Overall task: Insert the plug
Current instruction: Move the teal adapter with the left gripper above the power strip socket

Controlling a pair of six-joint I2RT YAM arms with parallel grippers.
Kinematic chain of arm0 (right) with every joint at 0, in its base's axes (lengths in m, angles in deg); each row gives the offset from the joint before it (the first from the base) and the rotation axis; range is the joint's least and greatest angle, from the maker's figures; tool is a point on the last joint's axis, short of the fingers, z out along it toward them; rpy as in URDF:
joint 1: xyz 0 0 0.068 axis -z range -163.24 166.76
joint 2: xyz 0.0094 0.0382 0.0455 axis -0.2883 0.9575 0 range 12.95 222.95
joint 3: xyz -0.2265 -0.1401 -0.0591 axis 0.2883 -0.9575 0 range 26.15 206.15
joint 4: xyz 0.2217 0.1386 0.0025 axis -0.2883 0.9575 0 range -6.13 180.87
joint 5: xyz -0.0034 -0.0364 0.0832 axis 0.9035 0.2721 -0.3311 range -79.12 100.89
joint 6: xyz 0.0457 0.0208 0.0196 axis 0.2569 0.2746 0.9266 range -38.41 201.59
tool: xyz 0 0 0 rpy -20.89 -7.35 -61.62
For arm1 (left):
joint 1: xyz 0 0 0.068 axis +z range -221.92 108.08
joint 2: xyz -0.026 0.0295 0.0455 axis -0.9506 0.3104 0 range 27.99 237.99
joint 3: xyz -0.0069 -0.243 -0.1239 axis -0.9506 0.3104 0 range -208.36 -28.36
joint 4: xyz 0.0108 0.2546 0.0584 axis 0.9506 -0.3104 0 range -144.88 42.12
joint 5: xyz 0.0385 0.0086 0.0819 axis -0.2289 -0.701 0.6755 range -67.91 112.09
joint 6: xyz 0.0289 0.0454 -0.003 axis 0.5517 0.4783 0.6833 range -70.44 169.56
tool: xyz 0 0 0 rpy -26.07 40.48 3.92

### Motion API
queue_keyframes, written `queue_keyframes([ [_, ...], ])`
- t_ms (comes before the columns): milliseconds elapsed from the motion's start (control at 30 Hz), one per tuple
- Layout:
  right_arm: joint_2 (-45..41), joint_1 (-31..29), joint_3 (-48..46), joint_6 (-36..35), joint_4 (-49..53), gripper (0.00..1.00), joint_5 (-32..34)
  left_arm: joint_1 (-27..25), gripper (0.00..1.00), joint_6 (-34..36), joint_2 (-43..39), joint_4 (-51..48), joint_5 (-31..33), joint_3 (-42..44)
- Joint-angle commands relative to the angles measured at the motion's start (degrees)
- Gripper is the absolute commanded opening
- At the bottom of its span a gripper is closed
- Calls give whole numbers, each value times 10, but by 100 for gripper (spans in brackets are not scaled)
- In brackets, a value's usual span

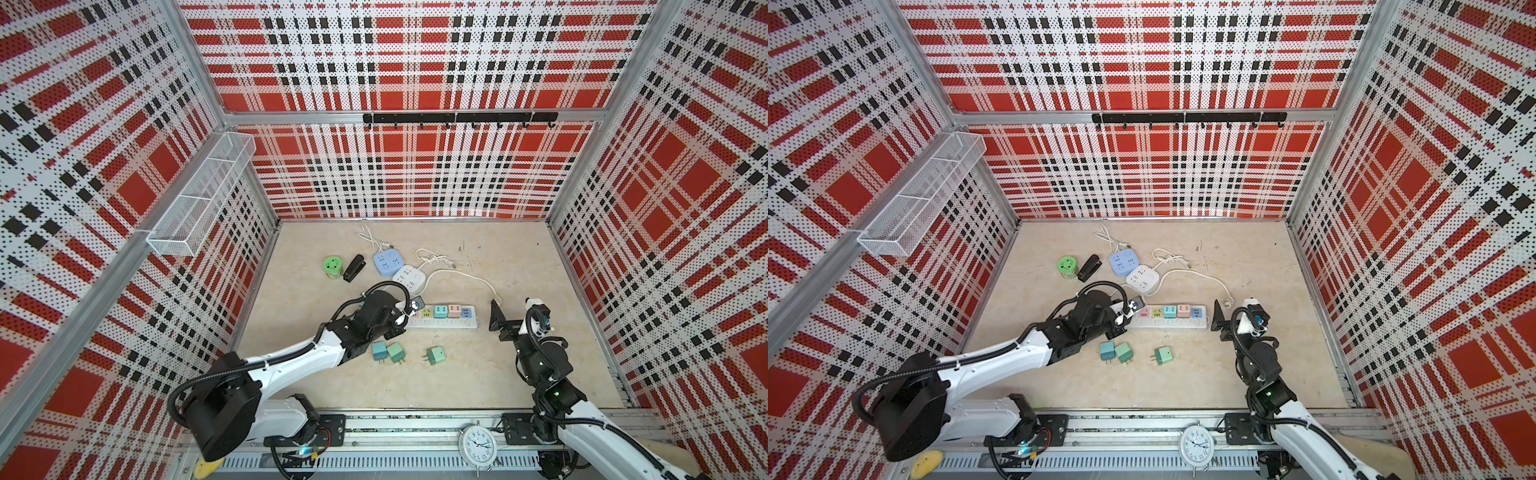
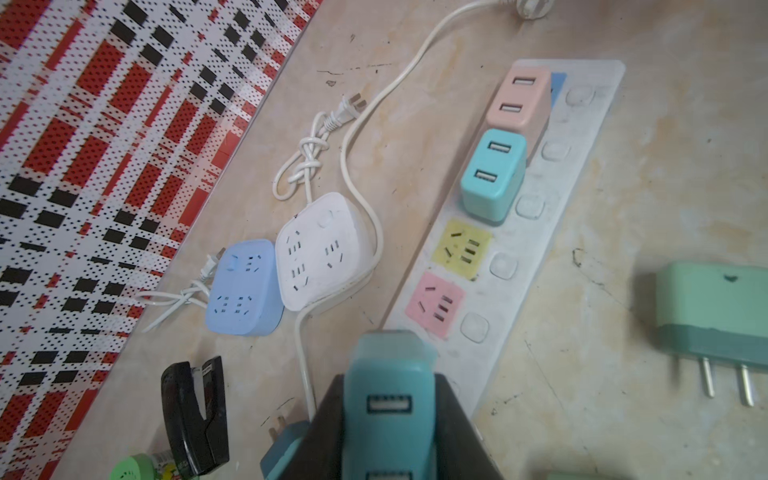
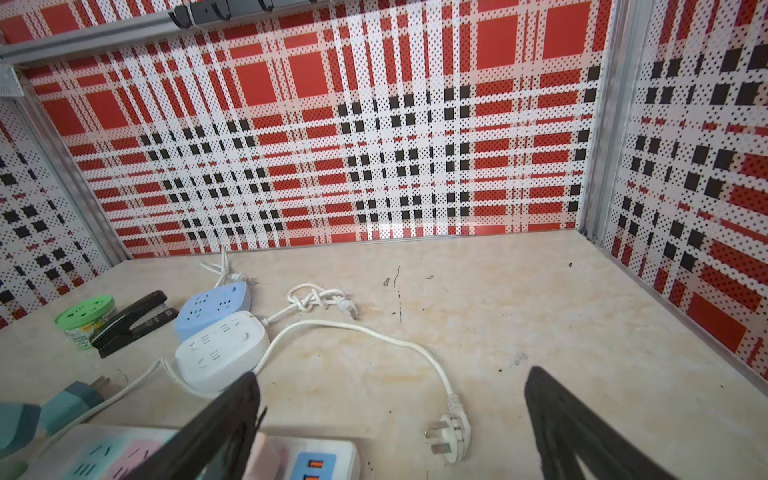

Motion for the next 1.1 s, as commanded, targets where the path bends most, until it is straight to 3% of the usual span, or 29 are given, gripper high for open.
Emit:
queue_keyframes([
  [0, 14, 2, -6, 9, -27, 100, -9, 22, 0, 46, 51, -95, -87, -63],
  [367, 25, 2, -4, 14, -30, 100, 3, 13, 0, 89, 186, -125, -114, -184],
  [1067, 51, 6, 4, 18, -35, 100, 1, 22, 0, 175, 241, -224, -224, -277],
])
